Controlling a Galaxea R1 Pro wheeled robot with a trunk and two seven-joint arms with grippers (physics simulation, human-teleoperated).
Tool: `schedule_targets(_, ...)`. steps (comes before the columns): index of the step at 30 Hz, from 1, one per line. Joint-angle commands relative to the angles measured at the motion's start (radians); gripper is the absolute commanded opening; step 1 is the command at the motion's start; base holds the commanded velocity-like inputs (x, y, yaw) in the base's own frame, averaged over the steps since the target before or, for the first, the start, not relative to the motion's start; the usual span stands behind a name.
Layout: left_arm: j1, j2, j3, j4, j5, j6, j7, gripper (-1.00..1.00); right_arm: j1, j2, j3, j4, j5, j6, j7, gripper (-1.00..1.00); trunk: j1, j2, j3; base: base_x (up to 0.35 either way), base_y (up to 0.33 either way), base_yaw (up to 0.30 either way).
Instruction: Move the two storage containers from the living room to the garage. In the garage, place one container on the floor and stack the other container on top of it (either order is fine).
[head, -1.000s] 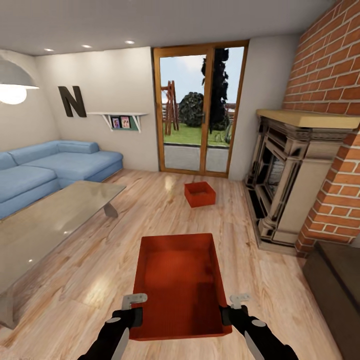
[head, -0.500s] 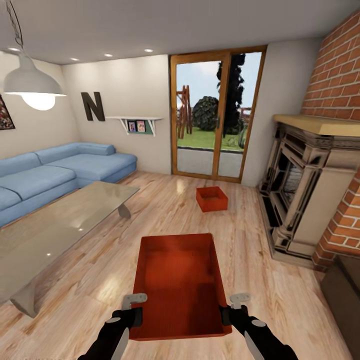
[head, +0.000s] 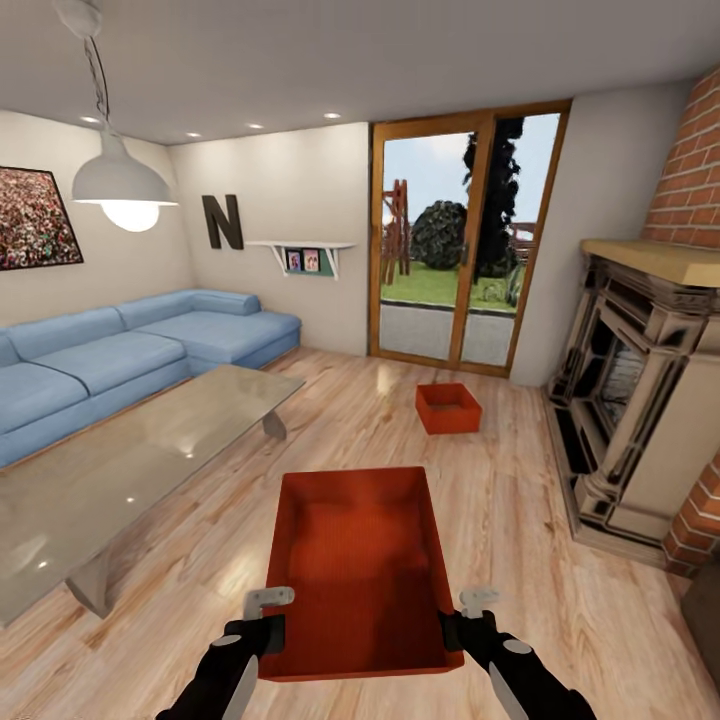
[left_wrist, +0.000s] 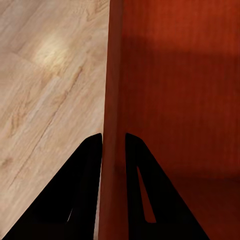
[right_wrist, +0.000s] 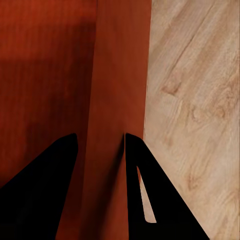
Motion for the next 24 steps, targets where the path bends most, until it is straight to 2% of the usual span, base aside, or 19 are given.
schedule_targets(1,0.000,0.000,0.000,-0.002,-0.019,0.008,0.035,-1.00,-0.001,0.004,-0.005,-0.003,-0.011,0.005,0.031,-1.00,-0.004,0.006,0.003,0.000,0.000,0.188)
schedule_targets(24,0.000,-0.001,0.000,-0.001,-0.019,0.008,0.035,-1.00,-0.001,0.004,-0.005,-0.003,-0.012,0.005,0.031,-1.00,-0.092,0.167,0.105,0.000,0.000,0.188)
